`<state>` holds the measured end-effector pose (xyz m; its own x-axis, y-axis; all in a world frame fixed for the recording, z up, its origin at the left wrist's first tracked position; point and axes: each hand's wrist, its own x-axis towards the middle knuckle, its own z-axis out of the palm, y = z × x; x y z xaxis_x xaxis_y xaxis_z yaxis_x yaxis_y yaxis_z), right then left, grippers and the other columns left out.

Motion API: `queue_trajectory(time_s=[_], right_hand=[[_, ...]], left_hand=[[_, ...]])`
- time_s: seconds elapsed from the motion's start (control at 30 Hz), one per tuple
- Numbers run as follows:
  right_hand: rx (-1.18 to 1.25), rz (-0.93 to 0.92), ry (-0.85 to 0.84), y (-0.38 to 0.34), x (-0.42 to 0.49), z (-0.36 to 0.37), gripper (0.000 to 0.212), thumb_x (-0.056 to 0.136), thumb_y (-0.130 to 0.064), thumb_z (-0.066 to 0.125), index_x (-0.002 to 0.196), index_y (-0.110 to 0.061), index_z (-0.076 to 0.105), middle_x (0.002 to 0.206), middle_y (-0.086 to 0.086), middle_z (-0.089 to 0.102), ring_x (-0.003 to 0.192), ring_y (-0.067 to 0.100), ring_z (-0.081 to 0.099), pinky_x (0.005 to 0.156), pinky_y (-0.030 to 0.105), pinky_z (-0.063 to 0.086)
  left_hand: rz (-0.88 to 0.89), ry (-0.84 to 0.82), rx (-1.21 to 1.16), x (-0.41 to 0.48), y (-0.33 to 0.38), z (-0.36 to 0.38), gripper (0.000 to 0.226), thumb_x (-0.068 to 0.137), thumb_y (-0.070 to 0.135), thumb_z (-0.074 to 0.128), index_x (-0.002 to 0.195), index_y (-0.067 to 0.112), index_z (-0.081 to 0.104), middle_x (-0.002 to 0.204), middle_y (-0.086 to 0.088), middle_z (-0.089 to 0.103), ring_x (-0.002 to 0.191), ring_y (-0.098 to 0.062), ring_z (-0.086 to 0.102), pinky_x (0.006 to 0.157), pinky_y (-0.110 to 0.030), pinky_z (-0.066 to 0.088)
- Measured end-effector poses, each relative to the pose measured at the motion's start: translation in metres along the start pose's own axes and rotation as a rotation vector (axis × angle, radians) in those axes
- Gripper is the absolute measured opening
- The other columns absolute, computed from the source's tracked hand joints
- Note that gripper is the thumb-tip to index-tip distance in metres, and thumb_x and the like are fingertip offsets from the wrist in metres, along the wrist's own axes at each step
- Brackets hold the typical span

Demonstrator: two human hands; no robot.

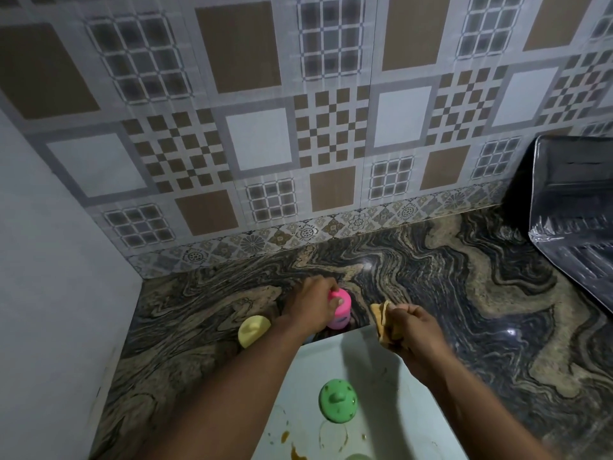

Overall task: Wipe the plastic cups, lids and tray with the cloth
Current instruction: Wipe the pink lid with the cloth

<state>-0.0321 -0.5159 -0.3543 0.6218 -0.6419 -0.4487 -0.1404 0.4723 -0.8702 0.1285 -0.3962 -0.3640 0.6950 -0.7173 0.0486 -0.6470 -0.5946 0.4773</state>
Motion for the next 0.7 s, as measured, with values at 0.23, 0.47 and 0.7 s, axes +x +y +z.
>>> queue_trajectory(time_s=[0.23, 0.47, 0.7], right_hand=[[0.021, 0.005, -0.003, 0.001, 0.000, -0.005, 0.035, 0.096, 0.002, 0.049, 0.064, -0.010, 0.043, 0.065, 0.015, 0.040, 0.056, 0.023, 0.039, 0.056, 0.032, 0.035], [0.044, 0.103, -0.092, 0.000, -0.019, 0.002, 0.046, 0.101, -0.017, 0.046, 0.060, -0.010, 0.066, 0.066, 0.016, 0.057, 0.058, 0.024, 0.048, 0.064, 0.032, 0.040], [0.188, 0.201, -0.158, -0.001, -0.047, -0.021, 0.045, 0.098, -0.048, 0.049, 0.083, -0.011, 0.070, 0.068, 0.008, 0.067, 0.067, 0.025, 0.060, 0.063, 0.034, 0.050]], left_hand=[[-0.078, -0.008, -0.019, 0.002, 0.000, -0.002, 0.015, 0.087, 0.033, 0.073, 0.098, 0.025, 0.069, 0.109, -0.007, 0.069, 0.097, -0.027, 0.063, 0.076, -0.031, 0.047], [-0.082, -0.115, 0.141, 0.004, 0.014, -0.012, 0.033, 0.087, 0.035, 0.070, 0.118, 0.022, 0.066, 0.122, -0.009, 0.067, 0.113, -0.032, 0.061, 0.093, -0.038, 0.047], [0.007, -0.087, 0.112, -0.030, 0.032, -0.030, 0.039, 0.086, 0.034, 0.070, 0.121, 0.019, 0.068, 0.125, -0.006, 0.066, 0.114, -0.027, 0.062, 0.094, -0.038, 0.051]])
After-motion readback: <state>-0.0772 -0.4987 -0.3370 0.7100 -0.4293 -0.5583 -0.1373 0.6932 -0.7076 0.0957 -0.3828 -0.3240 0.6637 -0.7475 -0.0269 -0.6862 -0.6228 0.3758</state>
